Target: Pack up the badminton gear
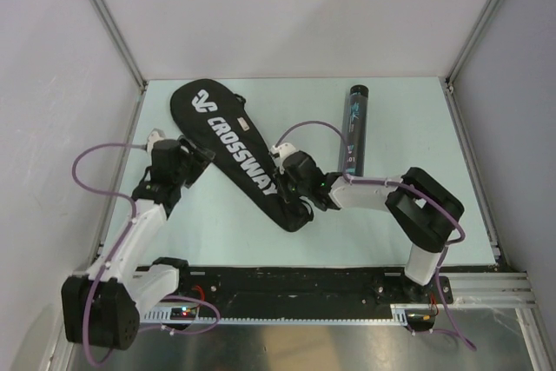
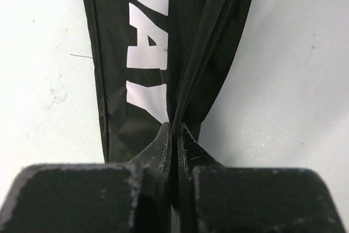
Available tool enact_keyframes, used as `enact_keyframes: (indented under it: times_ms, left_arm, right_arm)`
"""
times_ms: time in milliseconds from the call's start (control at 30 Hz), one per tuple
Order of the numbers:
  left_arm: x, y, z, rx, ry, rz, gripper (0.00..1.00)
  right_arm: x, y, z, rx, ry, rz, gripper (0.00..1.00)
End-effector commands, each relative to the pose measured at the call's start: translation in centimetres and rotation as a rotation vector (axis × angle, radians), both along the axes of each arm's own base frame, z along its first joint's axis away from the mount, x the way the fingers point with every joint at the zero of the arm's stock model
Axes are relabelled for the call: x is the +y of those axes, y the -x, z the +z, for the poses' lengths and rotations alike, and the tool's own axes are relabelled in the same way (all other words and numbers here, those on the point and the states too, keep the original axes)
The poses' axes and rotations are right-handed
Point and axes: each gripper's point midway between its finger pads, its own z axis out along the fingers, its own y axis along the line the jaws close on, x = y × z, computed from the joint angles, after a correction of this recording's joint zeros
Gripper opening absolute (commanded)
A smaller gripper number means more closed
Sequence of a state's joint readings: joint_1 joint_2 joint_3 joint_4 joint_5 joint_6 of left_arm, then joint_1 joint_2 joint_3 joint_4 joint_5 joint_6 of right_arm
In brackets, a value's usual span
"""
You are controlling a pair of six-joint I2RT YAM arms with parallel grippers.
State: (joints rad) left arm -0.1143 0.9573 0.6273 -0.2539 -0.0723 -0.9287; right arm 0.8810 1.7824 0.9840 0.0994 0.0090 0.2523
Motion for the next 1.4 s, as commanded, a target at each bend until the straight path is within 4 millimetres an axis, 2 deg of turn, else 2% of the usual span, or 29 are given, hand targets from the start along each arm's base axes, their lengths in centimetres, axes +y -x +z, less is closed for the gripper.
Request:
enact_keyframes:
  times_ms: [0, 100, 200, 300, 433, 533, 900, 1000, 1133, 1367]
  left_arm:
    - [0.0, -3.5, 3.6, -0.034, -0.094, -0.059, 0.72]
    - [-0.6, -5.6, 3.8, 0.008, -0.106, -0.085, 0.72]
    - [-1.1, -6.9, 5.2, 0.005, -0.149, -0.101, 0.73]
    - [-1.2, -7.8, 6.4, -0.008, -0.203, -0.102, 0.74]
    - [-2.4, -8.8, 7.7, -0.022, -0.221, -0.156, 0.74]
    - [-3.3, -9.5, 7.8, -0.004, -0.247, -0.198, 0.74]
    - [-5.7, -9.4, 4.0, 0.103, -0.261, -0.299, 0.75]
    - [-6.0, -9.3, 3.6, 0.115, -0.248, -0.306, 0.76]
    - [-6.2, -9.2, 2.4, 0.148, -0.261, -0.315, 0.76]
    - [-7.3, -9.9, -2.0, 0.272, -0.263, -0.366, 0.75]
  right_arm:
    - [-1.2, 1.4, 0.8, -0.214, 0.194, 0.057, 0.00]
    - [-1.2, 2.1, 2.5, -0.385, 0.277, 0.051, 0.00]
    - [-1.4, 3.0, 3.5, -0.500, 0.356, 0.036, 0.00]
    - [-1.6, 3.5, 4.5, -0.614, 0.418, 0.003, 0.00]
    - [-1.6, 4.4, 6.2, -0.775, 0.501, -0.020, 0.00]
    - [-1.6, 5.2, 7.6, -0.876, 0.545, -0.042, 0.00]
    - [0.8, 9.9, 12.3, -1.283, 0.700, 0.043, 0.00]
    - [1.7, 10.9, 11.9, -1.351, 0.770, 0.077, 0.00]
    - [2.5, 12.1, 11.4, -1.371, 0.769, 0.110, 0.00]
    - [3.2, 13.4, 11.0, -1.382, 0.769, 0.133, 0.00]
